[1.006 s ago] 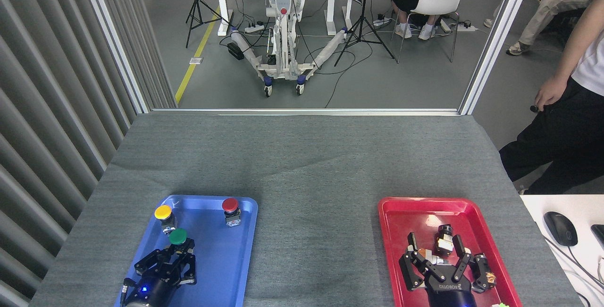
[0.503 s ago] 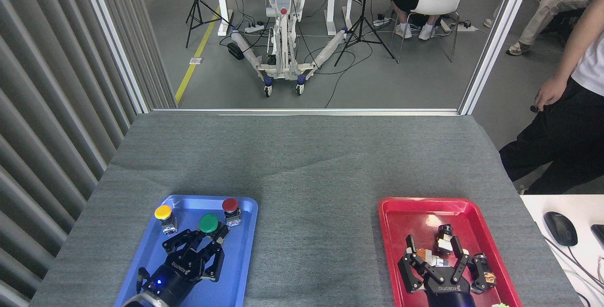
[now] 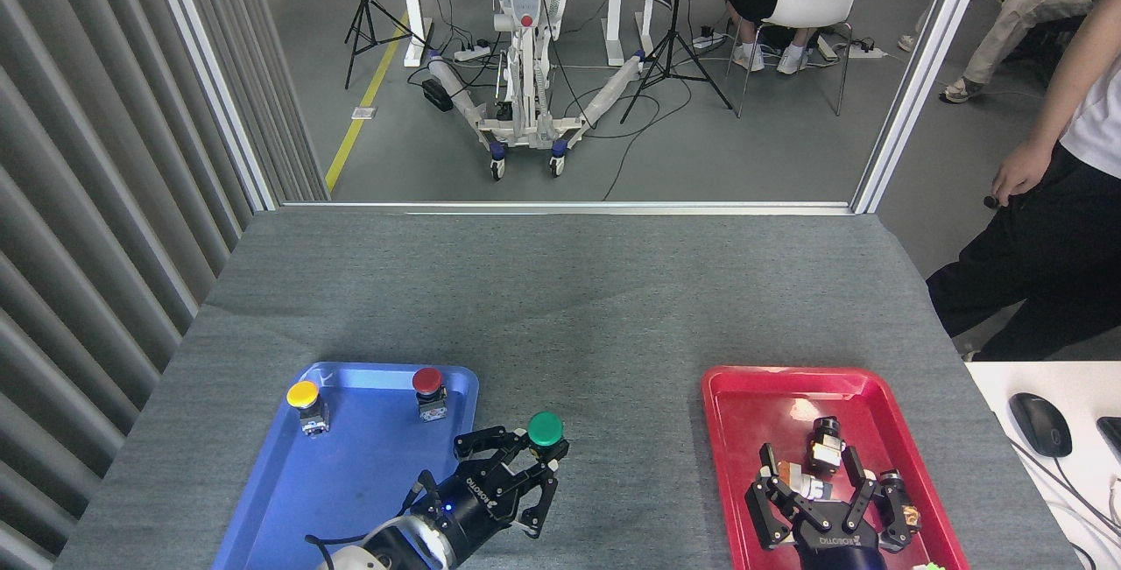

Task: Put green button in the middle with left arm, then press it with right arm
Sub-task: 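Carry the green button out of the blue tray toward the table middle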

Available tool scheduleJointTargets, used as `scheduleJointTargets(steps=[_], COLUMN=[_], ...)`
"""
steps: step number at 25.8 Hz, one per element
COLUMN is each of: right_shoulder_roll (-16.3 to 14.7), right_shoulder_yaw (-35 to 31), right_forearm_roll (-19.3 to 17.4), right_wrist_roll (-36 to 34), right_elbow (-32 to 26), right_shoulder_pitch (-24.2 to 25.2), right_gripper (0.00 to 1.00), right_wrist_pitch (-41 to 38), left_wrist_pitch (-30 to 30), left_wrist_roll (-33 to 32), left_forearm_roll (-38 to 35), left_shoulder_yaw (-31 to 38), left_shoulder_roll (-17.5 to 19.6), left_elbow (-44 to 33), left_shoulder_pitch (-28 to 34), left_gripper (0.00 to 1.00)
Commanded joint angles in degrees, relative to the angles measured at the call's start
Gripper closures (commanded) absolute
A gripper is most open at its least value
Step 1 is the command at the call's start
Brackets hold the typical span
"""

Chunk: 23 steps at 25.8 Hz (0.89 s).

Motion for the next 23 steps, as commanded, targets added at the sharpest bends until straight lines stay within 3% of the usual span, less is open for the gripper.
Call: scheduleJointTargets(steps=[1,7,23], right_shoulder_roll=[-0.02,0.15,-0.02], right_shoulder_yaw=[-0.04,-0.04,0.05], right_forearm_roll=[0.01,0.01,-0.08], right_wrist_roll=[0.08,0.08,0.08], right_elbow=[0.03,0.21,0.91], right_shoulder_pitch=[-0.09,-0.44,-1.06], right_gripper=[0.0,0.0,0.0], right_wrist_pitch=[0.01,0.01,-1.48], left_wrist_pitch=[0.24,0.94,1.21], left_wrist_roll=[-2.2,-2.38,-2.11], left_forearm_roll=[0.0,-0.09,-0.53], left_shoulder_yaw=[-2.12,-4.58,-4.58], left_shoulder_roll=[-6.67,-12.21,-15.81], left_elbow=[6.61,14.26,21.91], left_shoulder_pitch=[-2.64,-5.89,-6.07], left_gripper=[1.0,1.0,1.0])
